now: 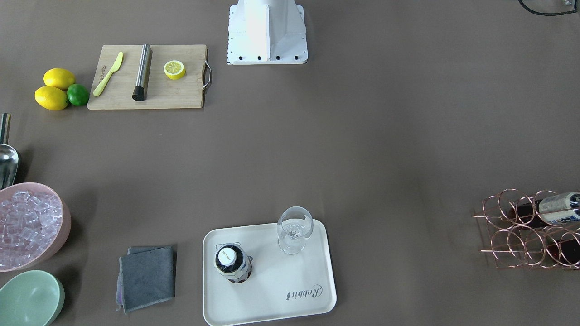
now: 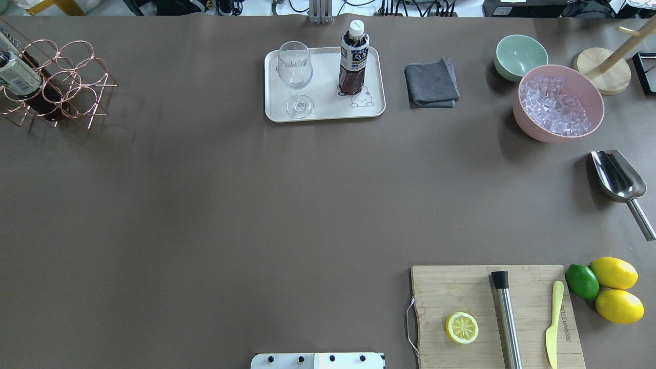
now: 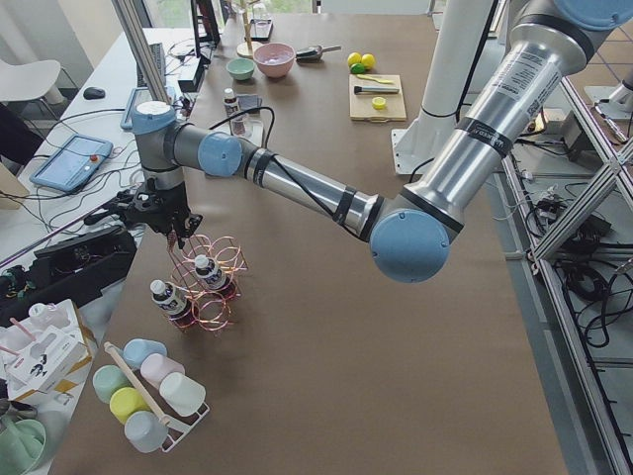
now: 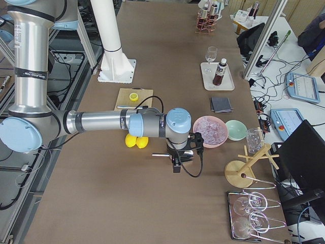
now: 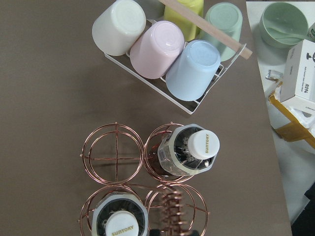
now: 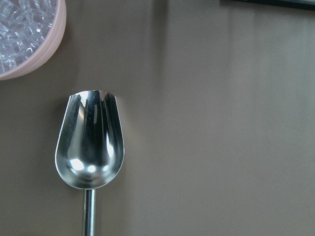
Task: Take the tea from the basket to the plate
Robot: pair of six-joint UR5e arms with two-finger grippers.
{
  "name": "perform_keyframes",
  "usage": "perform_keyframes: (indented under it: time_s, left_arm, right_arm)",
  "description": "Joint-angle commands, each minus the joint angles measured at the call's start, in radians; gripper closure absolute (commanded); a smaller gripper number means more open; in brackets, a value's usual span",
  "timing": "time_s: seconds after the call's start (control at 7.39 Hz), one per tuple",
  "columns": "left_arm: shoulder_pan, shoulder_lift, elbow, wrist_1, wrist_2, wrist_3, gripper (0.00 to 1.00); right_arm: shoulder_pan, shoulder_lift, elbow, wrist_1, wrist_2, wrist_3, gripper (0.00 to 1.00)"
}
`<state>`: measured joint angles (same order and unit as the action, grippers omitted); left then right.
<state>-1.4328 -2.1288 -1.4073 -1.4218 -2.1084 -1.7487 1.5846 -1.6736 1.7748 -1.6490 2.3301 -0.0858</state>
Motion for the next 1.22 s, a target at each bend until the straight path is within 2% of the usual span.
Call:
perform_keyframes:
  time_s: [0.0,0.14,0.54,1.08]
  left_arm:
    - [-0.002,0.0,-0.012,-0.002,-0.008,0.0,0.49]
    - [0.0,0.001,-0.013,-0.006,-0.002,0.005,0.02]
    - [-0.006,0.0,-0.034,-0.005,-0.002,0.002,0.01]
    - [-0.047,0.03,-0.189,0.087,-0.01,0.014,0.01]
  right_arm:
    - [0.0,-0.005,-0.003,0.0,0.0,0.001,0.0]
    - [0.0,-0.005,-0.011,0.0,0.0,0.001,0.0]
    - [0.0,0.0,-0.018,0.0,-0.003,0.001,0.0]
    - [0.0,0.002,-0.012,0.0,-0.005,0.003,0.0]
